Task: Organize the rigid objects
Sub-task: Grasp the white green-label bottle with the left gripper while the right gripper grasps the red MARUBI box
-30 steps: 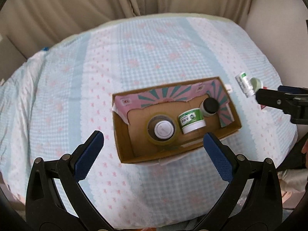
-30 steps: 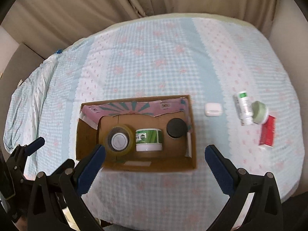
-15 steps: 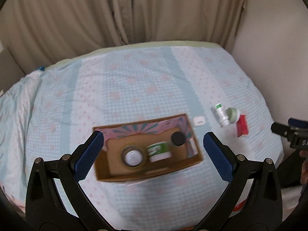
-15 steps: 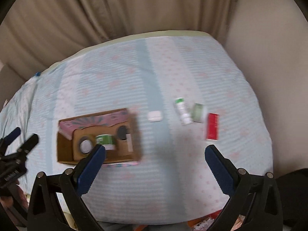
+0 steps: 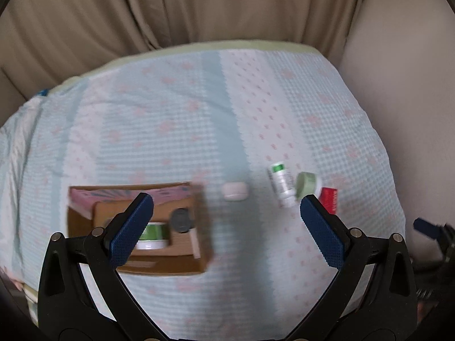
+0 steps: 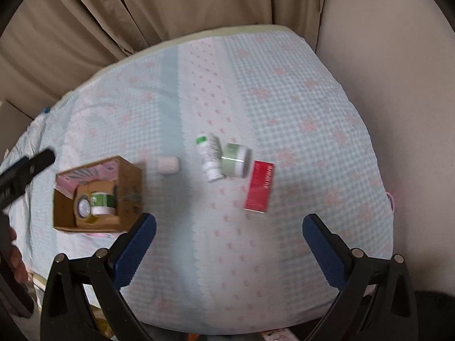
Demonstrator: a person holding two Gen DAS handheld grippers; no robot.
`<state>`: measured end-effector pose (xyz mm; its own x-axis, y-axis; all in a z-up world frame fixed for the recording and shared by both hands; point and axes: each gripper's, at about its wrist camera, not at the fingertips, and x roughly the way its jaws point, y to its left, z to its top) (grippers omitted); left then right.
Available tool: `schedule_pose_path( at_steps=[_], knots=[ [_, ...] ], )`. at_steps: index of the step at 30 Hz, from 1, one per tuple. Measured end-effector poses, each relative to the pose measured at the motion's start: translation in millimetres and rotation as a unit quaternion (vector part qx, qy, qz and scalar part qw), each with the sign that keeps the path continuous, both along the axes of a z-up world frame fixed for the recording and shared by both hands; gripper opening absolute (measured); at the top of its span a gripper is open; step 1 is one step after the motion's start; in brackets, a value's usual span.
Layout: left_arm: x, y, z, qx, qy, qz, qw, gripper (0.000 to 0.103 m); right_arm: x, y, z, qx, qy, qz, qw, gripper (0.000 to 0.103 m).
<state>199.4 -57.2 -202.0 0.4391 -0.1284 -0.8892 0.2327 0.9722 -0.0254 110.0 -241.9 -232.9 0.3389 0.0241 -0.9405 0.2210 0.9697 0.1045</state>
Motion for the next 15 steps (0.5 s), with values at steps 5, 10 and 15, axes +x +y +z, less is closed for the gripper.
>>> schedule_pose_path(
  at_steps=[5,10,15],
  knots=[
    [29,-49,-36,0.014,0.044,-0.016,0.9988,0.103,14,-26,-21,0.015,0.017,-0.003,1.0,0.103],
    [56,-82,-77,0.012,0.097,-0.024,0.9949,0.103,31,-46,-44,0.026,0.027,-0.025,0.999,0.102],
    [81,-103,-128,0.025,0.148,-0.019,0.9885,0.103,48,-53,-74,0.028,0.062,-0.035,0.997,0.102]
  ],
)
